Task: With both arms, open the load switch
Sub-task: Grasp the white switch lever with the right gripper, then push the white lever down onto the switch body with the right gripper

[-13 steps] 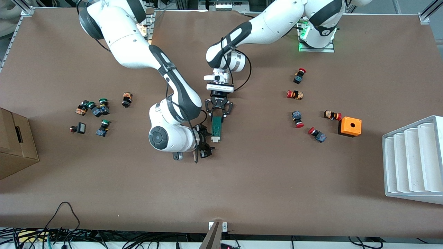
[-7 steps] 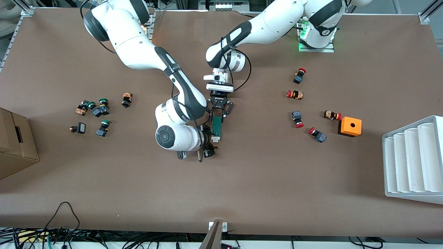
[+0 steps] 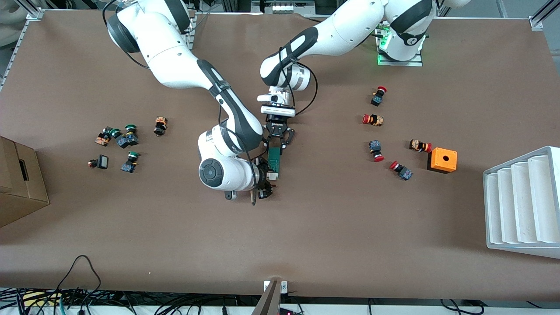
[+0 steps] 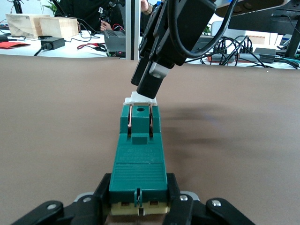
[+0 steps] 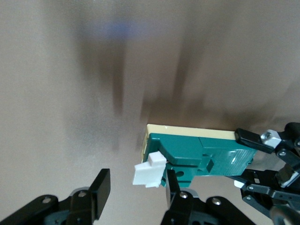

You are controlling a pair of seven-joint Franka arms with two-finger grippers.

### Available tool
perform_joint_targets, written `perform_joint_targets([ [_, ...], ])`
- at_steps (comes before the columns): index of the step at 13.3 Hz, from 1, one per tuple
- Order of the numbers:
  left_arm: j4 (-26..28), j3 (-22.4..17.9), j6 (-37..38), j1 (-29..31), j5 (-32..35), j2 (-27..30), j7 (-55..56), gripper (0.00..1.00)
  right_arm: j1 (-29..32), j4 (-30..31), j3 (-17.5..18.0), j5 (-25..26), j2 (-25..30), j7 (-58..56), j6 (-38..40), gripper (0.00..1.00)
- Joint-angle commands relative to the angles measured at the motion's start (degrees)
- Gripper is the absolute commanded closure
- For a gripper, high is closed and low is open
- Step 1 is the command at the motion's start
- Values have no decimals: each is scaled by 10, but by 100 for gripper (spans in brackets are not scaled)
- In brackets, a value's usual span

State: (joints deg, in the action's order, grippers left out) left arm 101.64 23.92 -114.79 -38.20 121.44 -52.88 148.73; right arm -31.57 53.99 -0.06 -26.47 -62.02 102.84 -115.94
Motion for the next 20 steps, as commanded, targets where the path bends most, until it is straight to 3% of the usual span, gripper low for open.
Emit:
perform_joint_targets([
  [1,-10,-4,1,-4,-3,-9,-5,80,-7,-27,-7,-5,-14,18,11,46],
  [12,-10,-3,2,-6,-5,-9,-5,79,-15,-15,-5,1,-17,45,15,52],
  [17,-10,-3,2,-6,-5,-9,-5,79,-15,-16,-6,1,-13,46,40,78],
  [20,-10,-3,2,-6,-5,-9,-5,79,-16,-16,-1,9,-6,48,40,82],
])
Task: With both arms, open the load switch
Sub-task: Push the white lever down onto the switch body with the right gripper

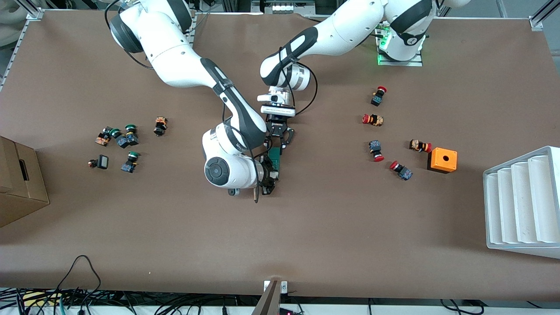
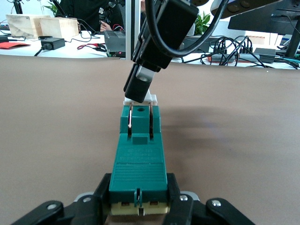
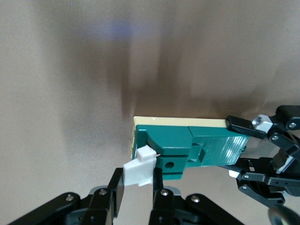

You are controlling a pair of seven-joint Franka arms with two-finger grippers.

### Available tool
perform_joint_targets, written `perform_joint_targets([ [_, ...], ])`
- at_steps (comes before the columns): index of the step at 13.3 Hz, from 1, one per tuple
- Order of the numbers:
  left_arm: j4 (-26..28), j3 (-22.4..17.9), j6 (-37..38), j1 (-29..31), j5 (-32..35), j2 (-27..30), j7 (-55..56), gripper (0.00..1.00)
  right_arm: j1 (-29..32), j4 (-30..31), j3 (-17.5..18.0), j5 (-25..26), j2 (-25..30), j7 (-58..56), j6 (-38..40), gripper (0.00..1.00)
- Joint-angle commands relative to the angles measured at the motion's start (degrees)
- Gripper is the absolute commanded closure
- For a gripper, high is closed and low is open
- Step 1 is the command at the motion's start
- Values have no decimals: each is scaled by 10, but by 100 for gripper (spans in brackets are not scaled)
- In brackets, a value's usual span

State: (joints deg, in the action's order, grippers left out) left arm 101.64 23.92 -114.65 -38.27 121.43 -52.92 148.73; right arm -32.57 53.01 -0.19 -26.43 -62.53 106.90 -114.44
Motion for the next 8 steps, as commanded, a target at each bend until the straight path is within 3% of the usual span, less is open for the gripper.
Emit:
perform_joint_targets([
  [1,-10,-3,0,-5,-5,-9,-5,79,-7,-5,0,9,-1,8,25,82],
  [8,-11,-3,0,-4,-5,-8,-5,80,-7,49,4,24,44,5,23,82],
])
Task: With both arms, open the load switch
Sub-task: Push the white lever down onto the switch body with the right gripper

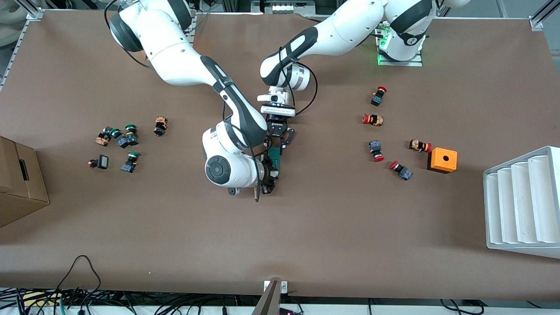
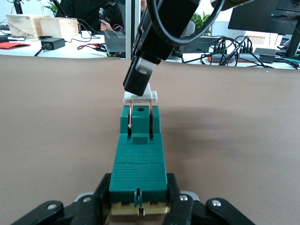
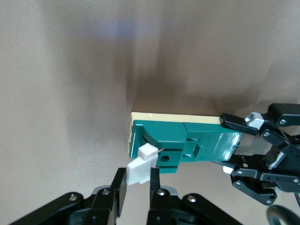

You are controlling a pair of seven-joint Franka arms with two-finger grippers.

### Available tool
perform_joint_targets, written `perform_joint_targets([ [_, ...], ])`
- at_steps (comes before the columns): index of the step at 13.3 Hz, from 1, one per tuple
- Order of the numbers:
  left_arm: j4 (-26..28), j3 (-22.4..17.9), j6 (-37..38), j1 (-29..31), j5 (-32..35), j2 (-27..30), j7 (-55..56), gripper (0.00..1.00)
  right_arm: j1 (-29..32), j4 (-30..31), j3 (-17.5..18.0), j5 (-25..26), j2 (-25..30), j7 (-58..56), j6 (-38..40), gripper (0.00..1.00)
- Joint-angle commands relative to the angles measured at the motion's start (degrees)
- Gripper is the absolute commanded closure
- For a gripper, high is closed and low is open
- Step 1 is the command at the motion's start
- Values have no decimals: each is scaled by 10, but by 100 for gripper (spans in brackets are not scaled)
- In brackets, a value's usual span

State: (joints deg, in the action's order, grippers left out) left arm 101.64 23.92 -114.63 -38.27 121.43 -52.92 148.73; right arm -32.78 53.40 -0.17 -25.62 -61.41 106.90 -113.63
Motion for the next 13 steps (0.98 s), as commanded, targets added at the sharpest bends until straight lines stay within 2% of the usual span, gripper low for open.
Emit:
perform_joint_targets([
  [1,-10,-3,0,-5,-5,-8,-5,80,-5,52,3,19,36,4,15,82],
  [5,-11,-3,0,-5,-5,-8,-5,80,-7,62,11,30,44,3,15,82],
  [9,-10,-3,5,-5,-5,-8,-4,80,-6,111,25,48,79,-4,10,82],
  [13,-10,-3,6,-4,-6,-8,-4,80,-6,119,25,50,89,-4,12,82],
])
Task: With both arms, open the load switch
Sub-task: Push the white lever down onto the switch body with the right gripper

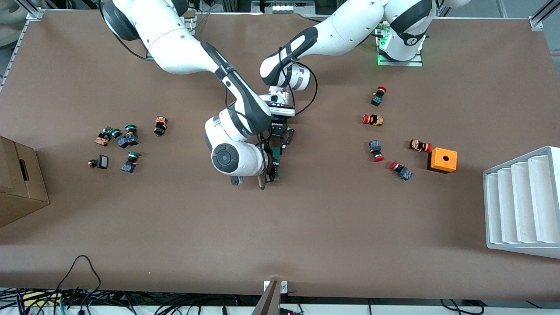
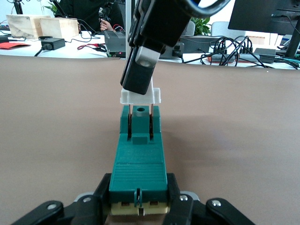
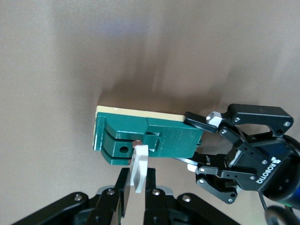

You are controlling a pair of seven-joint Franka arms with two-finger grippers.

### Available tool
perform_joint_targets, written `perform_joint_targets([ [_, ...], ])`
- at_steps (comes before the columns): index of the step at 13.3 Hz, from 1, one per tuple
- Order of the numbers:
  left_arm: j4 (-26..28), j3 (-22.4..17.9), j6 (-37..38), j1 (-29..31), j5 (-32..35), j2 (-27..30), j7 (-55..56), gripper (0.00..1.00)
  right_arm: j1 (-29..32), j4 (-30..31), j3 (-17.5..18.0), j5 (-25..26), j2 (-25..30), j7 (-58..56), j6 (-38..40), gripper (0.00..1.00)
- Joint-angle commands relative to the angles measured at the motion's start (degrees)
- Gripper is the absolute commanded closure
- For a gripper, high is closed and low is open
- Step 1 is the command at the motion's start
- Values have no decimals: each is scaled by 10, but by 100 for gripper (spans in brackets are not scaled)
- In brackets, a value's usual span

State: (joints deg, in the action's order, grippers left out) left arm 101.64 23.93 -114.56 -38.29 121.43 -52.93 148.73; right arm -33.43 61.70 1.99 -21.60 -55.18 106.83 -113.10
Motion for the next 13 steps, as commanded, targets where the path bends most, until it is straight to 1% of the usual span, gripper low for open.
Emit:
perform_joint_targets([
  [1,-10,-3,6,-4,-6,-8,-4,80,0,36,4,9,29,-3,8,82],
  [3,-10,-3,6,-4,-6,-9,-4,80,-1,37,12,12,33,-3,10,82],
  [6,-10,-3,6,-3,-6,-9,-4,80,-1,62,19,23,48,-3,5,82],
  [9,-10,-3,6,-2,-6,-9,-4,80,-1,75,27,33,56,-3,5,82],
  [13,-10,-3,6,-3,-6,-8,-4,80,0,83,28,44,55,-4,3,82],
])
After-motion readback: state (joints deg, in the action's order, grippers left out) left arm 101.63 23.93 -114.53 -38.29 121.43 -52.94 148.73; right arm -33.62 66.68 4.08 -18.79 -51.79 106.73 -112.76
